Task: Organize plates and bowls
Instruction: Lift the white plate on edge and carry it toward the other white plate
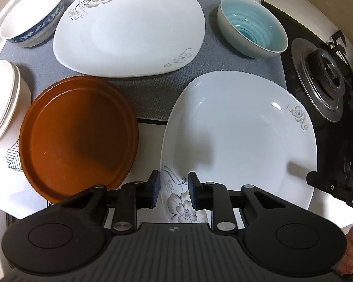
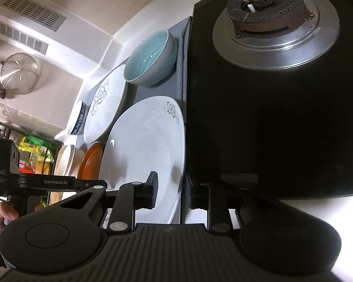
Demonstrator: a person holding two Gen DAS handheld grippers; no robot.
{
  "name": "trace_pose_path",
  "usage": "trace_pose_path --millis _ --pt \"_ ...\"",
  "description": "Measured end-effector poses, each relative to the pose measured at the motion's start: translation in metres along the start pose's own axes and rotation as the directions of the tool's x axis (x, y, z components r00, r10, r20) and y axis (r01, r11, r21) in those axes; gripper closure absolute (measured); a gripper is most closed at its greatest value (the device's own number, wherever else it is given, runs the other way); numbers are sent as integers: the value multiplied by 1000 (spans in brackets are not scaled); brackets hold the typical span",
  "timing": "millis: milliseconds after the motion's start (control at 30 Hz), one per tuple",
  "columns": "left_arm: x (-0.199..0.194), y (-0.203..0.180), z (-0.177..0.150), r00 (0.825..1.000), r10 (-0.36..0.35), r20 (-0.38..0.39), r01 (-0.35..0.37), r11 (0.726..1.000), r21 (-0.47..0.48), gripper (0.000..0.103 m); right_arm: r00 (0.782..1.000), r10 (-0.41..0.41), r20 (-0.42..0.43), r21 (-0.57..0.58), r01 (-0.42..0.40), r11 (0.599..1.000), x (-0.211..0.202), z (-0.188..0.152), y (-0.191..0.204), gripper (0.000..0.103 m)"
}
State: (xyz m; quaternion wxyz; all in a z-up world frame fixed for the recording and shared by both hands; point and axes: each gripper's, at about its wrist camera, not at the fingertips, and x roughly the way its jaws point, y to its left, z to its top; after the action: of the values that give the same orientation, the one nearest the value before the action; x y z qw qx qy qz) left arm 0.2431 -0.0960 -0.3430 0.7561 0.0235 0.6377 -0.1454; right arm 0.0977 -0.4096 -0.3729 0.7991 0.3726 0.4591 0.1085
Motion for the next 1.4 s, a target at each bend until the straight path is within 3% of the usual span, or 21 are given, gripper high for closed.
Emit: trace_pose_path --millis 100,200,300,433,600,767,867,1100,1167,1200,1233,1267,1300,1400 --pt "11 6 4 999 -39 -15 39 999 -1 75 1000 12 -22 6 -12 1000 7 5 -1 73" --pt "23 15 11 993 -121 -13 121 992 -28 66 996 66 -54 45 -64 997 16 9 -11 71" --pt "25 11 16 991 -136 -14 136 991 7 66 990 121 -77 90 -114 989 28 9 -22 71" --pt "22 17 15 983 -182 -17 183 983 5 68 991 128 -50 93 -123 988 29 3 -22 71" --pt "12 27 13 941 -338 22 338 941 5 68 988 147 -53 98 -141 985 25 4 -30 71" --pt "30 39 19 902 -431 16 431 902 5 68 984 178 -23 144 -173 974 26 0 -38 73" --pt "42 44 22 898 -441 15 441 896 -46 67 981 190 -26 157 -184 970 28 0 -40 74" --pt "51 50 22 855 -513 69 518 848 -115 47 979 200 -40 186 -190 964 32 2 -44 81" --pt "49 45 21 863 -501 73 505 859 -82 50 977 213 -30 218 -201 955 32 1 -49 81" --pt "44 39 19 884 -461 77 464 885 -32 62 977 213 -26 231 -201 952 32 0 -49 81" --pt "37 34 16 909 -409 85 408 913 24 67 979 201 -23 225 -191 955 31 0 -47 80" --pt "34 29 12 919 -384 87 378 923 71 69 984 179 -21 193 -172 966 30 0 -41 80" --pt "30 31 9 915 -394 86 387 918 86 69 989 149 -17 149 -145 978 28 0 -35 79" --pt "23 41 -1 873 -476 105 473 880 55 71 995 103 4 104 -103 989 21 -1 -27 78"
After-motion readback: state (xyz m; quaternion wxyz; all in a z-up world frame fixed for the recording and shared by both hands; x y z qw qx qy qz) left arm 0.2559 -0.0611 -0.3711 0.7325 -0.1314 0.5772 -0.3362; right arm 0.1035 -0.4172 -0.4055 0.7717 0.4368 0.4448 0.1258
